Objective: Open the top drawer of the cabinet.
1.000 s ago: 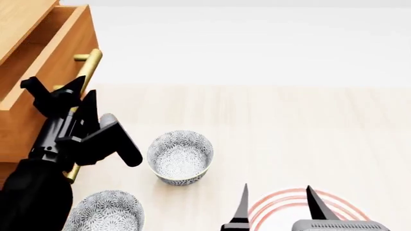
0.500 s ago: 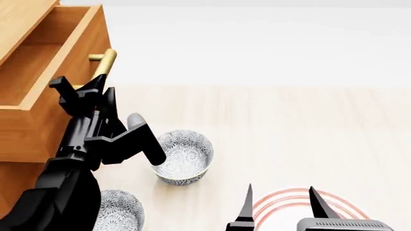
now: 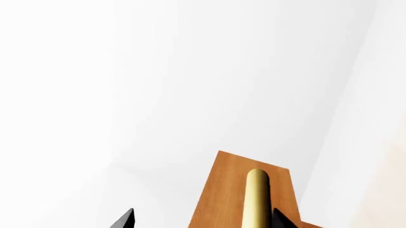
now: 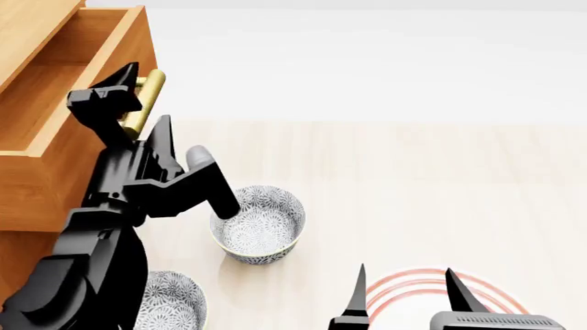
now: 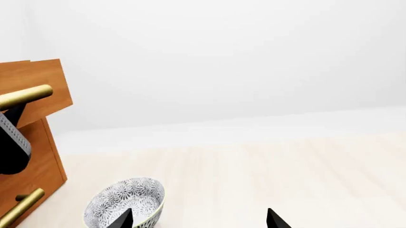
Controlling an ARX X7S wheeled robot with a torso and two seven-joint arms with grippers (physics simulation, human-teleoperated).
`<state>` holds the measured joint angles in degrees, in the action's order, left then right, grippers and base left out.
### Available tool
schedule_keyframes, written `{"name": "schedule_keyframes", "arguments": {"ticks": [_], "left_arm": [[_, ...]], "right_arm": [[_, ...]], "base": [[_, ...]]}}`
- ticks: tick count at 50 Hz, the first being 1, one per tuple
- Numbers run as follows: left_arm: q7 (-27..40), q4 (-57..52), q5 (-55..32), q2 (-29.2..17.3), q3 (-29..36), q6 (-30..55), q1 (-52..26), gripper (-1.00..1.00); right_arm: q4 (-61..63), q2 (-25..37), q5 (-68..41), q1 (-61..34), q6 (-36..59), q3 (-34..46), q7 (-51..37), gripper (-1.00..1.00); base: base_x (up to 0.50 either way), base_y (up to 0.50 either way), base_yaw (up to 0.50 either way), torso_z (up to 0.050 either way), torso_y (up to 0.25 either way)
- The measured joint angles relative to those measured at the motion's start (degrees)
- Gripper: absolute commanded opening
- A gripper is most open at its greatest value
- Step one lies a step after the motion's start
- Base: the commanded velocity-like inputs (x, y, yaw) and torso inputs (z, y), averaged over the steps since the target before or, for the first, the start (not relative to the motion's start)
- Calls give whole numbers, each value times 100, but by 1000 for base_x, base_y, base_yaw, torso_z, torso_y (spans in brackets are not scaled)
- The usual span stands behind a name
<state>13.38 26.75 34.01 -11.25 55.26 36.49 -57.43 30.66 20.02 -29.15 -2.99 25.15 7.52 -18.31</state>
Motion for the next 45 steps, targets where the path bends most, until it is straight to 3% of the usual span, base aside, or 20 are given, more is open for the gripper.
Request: {"name": "schedule_keyframes", "arguments": {"ticks": [29,45], "left_arm": [[-523,-1398,327,68,208,605,98,100],[-1682,-2866,1034,81,556,1615,-495,100]], "right_arm": [[90,66,-76,81,-43,-35,-76,100],[144,110,-83,110,-73,-15,-96,100]], "base": [[0,0,0,0,0],[0,0,0,0,0]]}}
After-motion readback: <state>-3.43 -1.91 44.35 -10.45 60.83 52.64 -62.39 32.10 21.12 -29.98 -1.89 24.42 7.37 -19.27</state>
